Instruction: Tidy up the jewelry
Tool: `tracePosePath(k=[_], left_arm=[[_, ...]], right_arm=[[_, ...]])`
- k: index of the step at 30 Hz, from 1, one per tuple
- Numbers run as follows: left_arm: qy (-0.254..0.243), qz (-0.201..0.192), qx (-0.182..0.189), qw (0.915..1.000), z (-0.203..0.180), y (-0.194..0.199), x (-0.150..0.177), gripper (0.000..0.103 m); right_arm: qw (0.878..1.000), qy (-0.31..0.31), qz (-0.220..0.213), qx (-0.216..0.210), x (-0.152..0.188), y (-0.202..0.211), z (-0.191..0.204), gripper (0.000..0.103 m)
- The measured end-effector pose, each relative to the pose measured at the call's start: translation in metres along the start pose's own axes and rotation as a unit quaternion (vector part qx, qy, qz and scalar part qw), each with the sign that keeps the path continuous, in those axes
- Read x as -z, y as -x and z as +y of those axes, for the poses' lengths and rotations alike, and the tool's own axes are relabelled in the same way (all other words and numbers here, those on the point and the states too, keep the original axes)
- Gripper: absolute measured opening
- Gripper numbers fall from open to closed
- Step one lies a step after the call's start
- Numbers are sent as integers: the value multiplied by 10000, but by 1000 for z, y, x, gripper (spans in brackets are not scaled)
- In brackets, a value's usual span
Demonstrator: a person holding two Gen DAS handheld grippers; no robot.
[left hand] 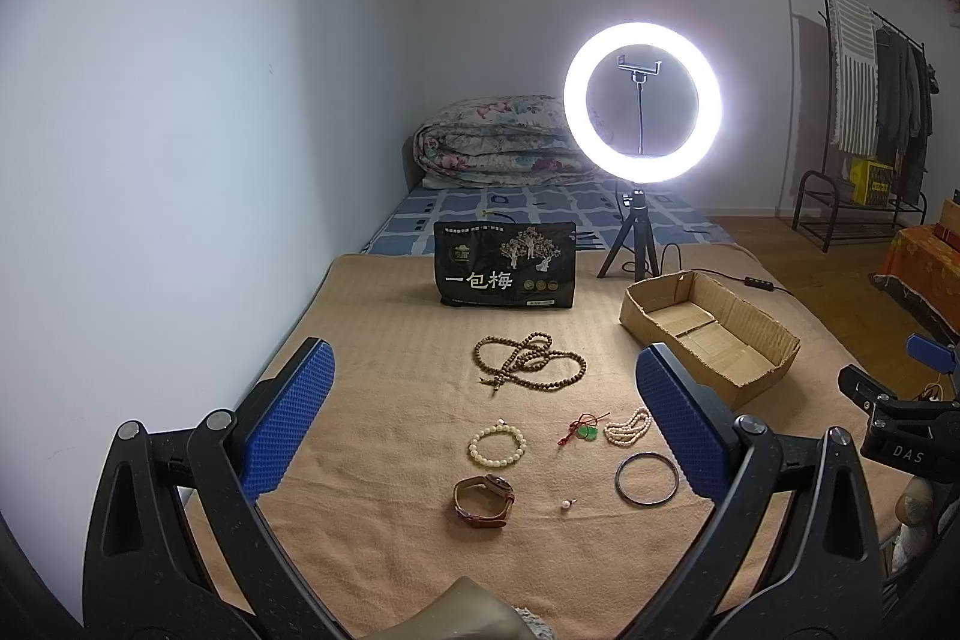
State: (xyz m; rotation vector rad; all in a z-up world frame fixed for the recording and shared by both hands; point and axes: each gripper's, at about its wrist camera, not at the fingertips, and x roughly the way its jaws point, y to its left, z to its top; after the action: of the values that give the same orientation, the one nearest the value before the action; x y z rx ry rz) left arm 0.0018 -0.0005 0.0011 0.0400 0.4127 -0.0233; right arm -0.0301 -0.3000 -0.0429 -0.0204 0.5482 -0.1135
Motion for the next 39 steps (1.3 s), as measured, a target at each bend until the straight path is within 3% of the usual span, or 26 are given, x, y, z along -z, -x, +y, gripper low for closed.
tracePosePath(k=[26, 39], left_arm=[[-10, 61, -31, 10000, 0, -6, 5, 102], [52, 448, -176, 9988, 11, -34, 11, 102]], right_arm=[[10000, -21, 59, -30, 2, -3, 3, 103], [9993, -37, 354, -71, 1, -21, 7, 103]])
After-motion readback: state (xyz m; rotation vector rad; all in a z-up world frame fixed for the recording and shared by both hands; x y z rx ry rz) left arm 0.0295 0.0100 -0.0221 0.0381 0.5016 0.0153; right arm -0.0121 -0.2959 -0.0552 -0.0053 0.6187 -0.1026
